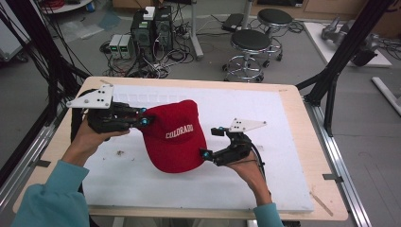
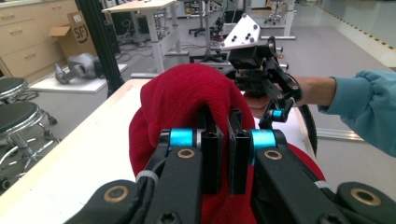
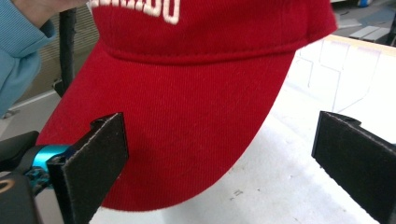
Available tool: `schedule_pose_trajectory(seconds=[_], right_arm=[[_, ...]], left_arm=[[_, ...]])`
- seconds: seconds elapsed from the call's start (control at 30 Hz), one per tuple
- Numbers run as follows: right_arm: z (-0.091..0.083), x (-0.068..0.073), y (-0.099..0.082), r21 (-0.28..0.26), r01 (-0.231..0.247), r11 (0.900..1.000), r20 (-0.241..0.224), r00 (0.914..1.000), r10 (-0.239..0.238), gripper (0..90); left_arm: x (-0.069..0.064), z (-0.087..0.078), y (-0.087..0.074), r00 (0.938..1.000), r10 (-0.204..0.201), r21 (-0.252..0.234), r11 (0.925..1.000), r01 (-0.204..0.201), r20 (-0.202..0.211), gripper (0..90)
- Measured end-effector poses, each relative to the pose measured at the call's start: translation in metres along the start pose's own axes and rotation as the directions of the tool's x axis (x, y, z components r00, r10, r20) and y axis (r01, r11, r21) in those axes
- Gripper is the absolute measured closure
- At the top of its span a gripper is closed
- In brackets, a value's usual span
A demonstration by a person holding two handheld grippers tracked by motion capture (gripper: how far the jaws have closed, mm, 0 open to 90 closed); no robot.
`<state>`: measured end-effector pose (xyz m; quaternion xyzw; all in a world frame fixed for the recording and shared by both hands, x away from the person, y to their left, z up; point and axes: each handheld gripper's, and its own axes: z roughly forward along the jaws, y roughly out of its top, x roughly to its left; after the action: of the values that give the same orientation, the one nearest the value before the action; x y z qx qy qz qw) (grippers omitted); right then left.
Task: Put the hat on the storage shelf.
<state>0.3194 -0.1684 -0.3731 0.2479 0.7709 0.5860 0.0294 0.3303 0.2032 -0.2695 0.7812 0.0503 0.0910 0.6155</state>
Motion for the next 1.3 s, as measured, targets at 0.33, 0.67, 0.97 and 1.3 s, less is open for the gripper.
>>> schedule_pose_trajectory(seconds=[0.33, 0.67, 0.97, 1.3], right_arm=[[0.002, 0.003, 0.001, -0.022, -0.014, 0.9997, -0.090, 0.9959, 0.012, 2.5], [0.014, 0.004, 0.000, 0.016, -0.035, 0.9993, -0.158, 0.9867, 0.037, 2.4], [0.015, 0.003, -0.003, 0.017, -0.051, 0.9986, -0.182, 0.9819, 0.053, 2.4], [0.019, 0.005, -0.003, 0.023, -0.057, 0.9981, -0.224, 0.9727, 0.061, 2.4]], left_arm=[[-0.001, 0.001, 0.005, 0.9998, 0.018, -0.018, 0.9997, -0.018, -0.001, 86.7], [-0.002, 0.005, 0.008, 0.9997, 0.024, -0.022, 0.9995, -0.024, 0.000, 86.7], [-0.002, -0.001, 0.011, 0.9993, 0.031, -0.045, 0.9985, -0.032, -0.021, 86.7], [-0.003, 0.000, 0.012, 0.9990, 0.035, -0.041, 0.9985, -0.036, -0.027, 86.7]])
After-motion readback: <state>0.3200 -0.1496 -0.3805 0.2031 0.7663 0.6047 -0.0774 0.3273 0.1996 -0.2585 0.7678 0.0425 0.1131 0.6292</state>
